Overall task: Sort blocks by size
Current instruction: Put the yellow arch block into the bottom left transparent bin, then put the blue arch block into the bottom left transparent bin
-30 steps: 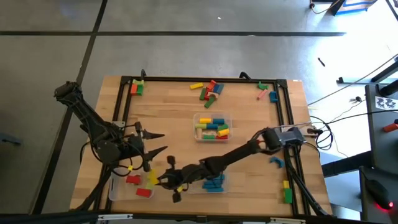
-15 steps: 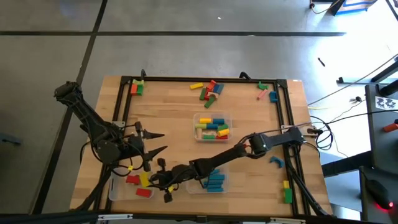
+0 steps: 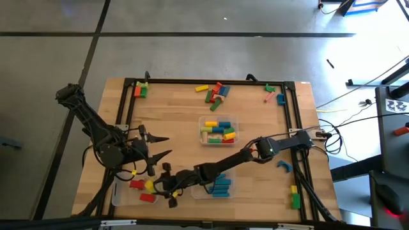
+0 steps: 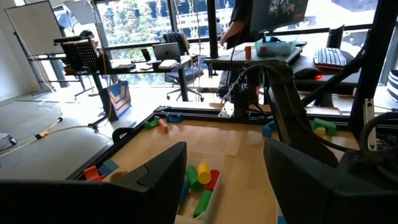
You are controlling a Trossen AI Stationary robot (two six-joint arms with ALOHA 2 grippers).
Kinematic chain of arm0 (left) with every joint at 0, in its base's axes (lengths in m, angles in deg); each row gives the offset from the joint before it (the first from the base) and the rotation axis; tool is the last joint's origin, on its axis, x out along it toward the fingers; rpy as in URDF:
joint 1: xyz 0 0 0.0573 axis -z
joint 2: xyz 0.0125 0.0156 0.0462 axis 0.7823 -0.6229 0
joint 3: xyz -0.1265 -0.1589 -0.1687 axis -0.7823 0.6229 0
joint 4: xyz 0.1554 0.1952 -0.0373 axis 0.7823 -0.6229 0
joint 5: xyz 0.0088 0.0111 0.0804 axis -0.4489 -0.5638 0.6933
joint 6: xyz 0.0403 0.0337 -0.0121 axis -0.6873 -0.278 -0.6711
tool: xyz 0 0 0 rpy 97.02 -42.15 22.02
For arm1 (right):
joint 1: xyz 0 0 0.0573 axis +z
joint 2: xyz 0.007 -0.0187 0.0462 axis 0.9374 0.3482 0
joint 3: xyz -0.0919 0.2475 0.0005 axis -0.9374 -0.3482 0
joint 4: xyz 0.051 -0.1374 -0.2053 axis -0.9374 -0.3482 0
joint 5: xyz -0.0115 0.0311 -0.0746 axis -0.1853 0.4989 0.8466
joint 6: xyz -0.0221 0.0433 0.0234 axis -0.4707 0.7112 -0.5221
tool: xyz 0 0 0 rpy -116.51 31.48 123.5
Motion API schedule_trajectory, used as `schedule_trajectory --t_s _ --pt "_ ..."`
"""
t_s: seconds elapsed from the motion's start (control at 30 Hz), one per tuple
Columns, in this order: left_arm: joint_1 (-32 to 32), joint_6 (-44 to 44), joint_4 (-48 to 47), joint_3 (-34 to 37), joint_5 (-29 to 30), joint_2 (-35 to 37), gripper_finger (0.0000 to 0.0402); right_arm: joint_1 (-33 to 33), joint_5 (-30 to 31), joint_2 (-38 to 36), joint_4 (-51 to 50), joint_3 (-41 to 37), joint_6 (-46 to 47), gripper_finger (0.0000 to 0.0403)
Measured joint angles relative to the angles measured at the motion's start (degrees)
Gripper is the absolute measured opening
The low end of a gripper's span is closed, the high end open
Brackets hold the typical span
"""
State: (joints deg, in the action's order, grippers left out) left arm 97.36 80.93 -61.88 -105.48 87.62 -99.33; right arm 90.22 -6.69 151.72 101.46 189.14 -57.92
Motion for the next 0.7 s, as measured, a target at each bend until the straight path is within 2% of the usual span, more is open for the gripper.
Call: schedule_trajectory --t_s 0.2,0.37,0.57,0.7 --pt "0.4 0.0 0.0 0.0 0.0 0.0 0.0210 0.0 0.0 -2.3 -6.3 0.0 -0.3 0.0199" --pt "1.5 -0.2 0.0 0.0 0.0 0.0 0.0210 0.0 0.0 -5.4 -14.8 0.0 -0.6 0.0193" --pt "1.8 -0.6 0.1 0.0 0.0 0.0 0.0210 0.1 -2.5 -9.3 -20.4 0.0 -0.7 0.0186" --pt "1.8 -0.6 0.1 0.0 0.0 0.0 0.0210 0.7 -2.0 -10.1 -25.4 0.0 -1.0 0.0186"
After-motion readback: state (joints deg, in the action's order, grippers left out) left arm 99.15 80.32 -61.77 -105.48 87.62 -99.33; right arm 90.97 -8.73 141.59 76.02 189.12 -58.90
